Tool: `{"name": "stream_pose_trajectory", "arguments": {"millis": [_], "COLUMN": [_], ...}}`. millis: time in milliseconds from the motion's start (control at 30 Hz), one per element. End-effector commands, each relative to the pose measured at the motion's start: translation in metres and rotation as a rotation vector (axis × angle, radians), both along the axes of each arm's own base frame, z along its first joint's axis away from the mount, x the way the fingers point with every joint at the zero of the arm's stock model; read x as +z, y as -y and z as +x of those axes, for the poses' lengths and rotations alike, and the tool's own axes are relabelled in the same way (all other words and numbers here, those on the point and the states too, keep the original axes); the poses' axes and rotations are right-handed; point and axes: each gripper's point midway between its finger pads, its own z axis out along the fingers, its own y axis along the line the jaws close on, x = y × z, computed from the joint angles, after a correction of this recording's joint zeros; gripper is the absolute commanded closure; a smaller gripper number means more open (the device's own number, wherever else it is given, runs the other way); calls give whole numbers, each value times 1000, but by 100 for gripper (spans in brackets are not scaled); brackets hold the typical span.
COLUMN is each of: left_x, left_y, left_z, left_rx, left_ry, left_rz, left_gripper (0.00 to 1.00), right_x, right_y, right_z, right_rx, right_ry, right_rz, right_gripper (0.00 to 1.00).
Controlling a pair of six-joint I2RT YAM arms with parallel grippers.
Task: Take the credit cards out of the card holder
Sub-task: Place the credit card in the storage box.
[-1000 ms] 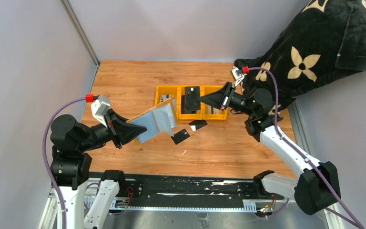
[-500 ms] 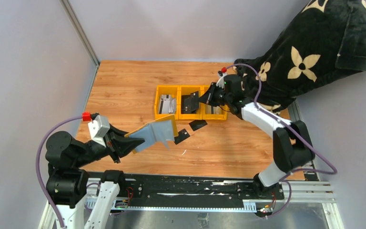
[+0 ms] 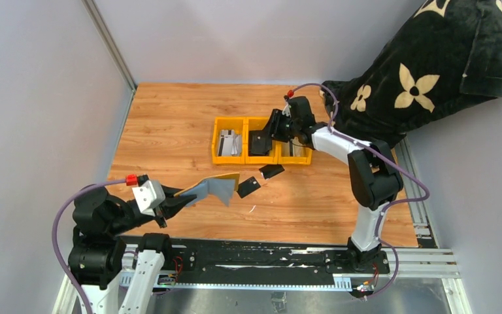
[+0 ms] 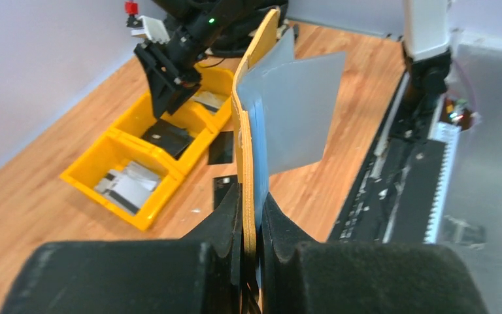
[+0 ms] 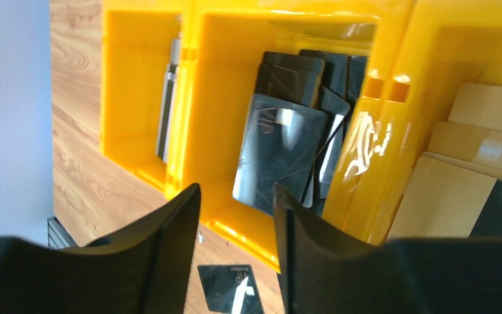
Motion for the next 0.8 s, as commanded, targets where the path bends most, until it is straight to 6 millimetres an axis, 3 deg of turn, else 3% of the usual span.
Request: {"name": "stream_pose_trajectory", "arguments": {"millis": [0, 133, 233, 300, 433, 600, 767], "left_x": [-8, -9, -11, -11, -7, -6, -4], "left_y": [-11, -13, -14, -13, -8, -10, -9], "left_z": [11, 11, 12, 9, 3, 0, -3], "left_rx": [35, 9, -12, -33, -89, -94, -106], "left_ry": [214, 365, 475, 534, 659, 807, 859], "left_rz": [138, 218, 274, 296, 331, 399, 415], "left_gripper": [100, 100, 100, 100, 100, 100, 100], "right_x": [83, 163, 221, 243, 256, 249, 250], "right_y": [-16, -30, -40, -49, -62, -67, -73], "right_z": [-7, -47, -100, -140, -215, -284, -326], "right_rx": [81, 254, 413, 521, 754, 932, 985], "right_ry": [236, 425, 596, 683, 777, 943, 1184], "right_rz": [76, 247, 380, 414, 447, 448, 402], "right_gripper": [46, 39, 31, 25, 22, 20, 14]}}
